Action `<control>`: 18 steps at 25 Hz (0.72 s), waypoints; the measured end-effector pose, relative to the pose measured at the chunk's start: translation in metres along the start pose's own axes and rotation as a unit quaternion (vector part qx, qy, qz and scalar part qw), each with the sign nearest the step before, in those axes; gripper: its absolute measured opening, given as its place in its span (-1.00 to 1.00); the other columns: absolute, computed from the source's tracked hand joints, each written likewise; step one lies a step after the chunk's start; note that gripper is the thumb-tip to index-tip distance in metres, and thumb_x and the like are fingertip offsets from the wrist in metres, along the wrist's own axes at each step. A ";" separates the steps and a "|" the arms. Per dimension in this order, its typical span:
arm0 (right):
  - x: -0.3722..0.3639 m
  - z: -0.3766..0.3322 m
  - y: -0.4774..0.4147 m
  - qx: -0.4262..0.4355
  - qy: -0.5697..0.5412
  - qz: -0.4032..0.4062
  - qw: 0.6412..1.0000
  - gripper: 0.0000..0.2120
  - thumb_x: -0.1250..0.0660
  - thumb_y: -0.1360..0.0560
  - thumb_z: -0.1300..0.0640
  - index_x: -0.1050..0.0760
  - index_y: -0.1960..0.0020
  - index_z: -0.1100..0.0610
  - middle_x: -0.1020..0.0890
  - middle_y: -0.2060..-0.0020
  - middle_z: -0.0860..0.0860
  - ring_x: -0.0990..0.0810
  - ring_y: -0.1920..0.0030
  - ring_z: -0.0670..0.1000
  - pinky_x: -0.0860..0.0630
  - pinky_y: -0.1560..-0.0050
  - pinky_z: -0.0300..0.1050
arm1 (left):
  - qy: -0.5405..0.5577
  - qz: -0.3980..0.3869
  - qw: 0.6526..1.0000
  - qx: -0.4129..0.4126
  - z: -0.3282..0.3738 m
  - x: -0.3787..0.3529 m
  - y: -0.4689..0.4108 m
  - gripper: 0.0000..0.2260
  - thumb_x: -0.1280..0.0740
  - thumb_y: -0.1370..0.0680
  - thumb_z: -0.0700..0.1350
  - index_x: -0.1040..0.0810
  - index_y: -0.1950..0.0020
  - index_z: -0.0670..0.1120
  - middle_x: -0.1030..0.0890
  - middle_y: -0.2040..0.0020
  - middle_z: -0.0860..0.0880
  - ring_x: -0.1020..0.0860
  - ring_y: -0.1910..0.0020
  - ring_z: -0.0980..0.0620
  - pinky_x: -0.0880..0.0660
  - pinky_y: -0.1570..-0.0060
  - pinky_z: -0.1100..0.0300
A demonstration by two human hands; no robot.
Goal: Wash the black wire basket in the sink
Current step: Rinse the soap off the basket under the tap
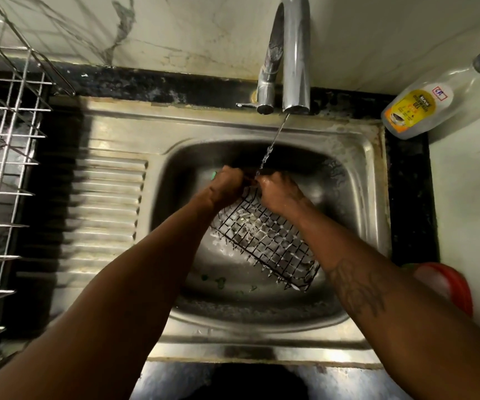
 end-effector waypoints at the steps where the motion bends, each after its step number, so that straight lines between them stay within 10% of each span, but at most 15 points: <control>1: 0.002 0.002 0.001 -0.020 -0.003 0.011 1.000 -0.80 -0.28 -0.57 0.19 -0.58 -0.17 0.09 -0.62 0.04 0.14 -0.63 0.01 0.18 -0.61 0.04 0.02 | -0.009 0.002 1.000 0.003 0.003 -0.001 0.004 -0.83 -0.29 -0.61 -0.15 -0.67 -0.08 -0.14 -0.68 0.06 -0.17 -0.66 0.08 -0.17 -0.52 0.12 0.12; 18: -0.015 0.035 0.009 -0.131 -0.076 -0.014 0.988 -0.88 -0.40 -0.55 0.04 -0.57 0.02 0.10 -0.58 0.22 0.03 -0.62 0.25 -0.01 -0.65 0.26 -0.06 | 0.058 -0.058 0.996 -0.037 -0.007 -0.011 0.017 -0.75 -0.24 -0.68 -0.03 -0.65 -0.08 -0.15 -0.67 0.02 -0.14 -0.59 0.12 -0.03 -0.47 0.15 0.16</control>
Point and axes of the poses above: each hand's wrist, its own y-axis away from the middle knuckle, its own x-axis out of the back of the hand, z = x × y, the point moved 9 cm from there along -y, towards the middle knuckle
